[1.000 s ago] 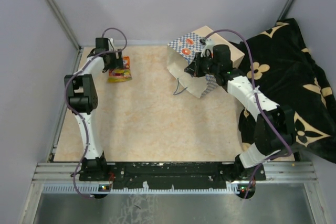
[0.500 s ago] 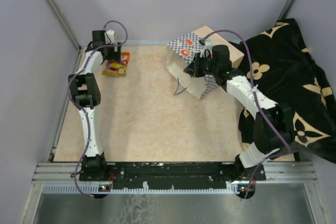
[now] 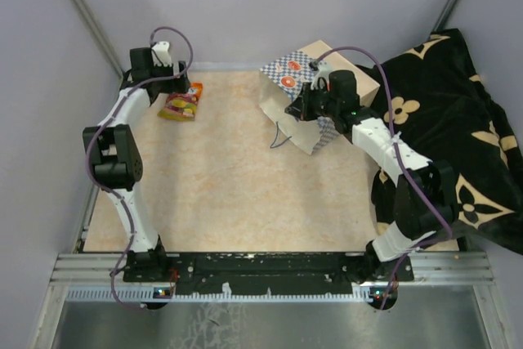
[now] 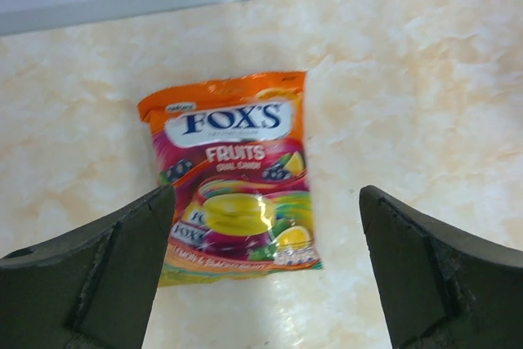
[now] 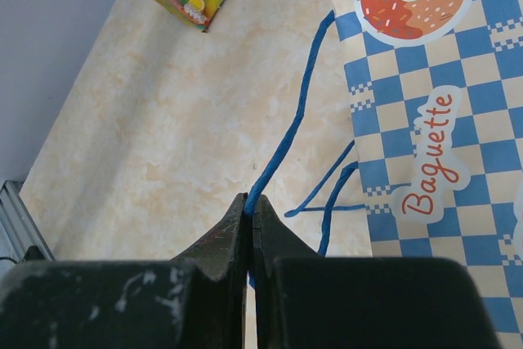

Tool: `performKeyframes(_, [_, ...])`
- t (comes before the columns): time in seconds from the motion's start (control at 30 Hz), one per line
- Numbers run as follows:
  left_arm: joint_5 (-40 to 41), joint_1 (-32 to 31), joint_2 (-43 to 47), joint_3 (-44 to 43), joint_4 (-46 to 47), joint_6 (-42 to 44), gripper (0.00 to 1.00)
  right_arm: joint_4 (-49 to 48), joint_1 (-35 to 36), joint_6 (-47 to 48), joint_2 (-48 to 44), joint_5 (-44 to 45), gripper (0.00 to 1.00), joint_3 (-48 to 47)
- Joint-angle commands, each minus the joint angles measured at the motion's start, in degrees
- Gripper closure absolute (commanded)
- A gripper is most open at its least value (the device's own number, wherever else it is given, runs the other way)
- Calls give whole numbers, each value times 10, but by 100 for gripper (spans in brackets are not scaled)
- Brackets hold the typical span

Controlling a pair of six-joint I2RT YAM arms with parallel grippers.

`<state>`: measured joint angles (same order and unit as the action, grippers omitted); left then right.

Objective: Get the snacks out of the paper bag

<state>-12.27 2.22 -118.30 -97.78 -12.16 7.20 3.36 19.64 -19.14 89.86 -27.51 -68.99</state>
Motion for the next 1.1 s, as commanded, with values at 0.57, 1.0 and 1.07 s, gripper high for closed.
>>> performKeyframes(0.57, [21, -26, -118, -22, 12, -38, 4, -13, 15, 4, -18, 0, 100, 0])
performKeyframes(1.0, [97, 13, -134, -21, 11, 33, 3, -15, 16, 8, -16, -5, 100, 3])
performKeyframes(1.07, [95, 20, -136, -24, 13, 44, 3, -17, 15, 8, -16, -5, 100, 5])
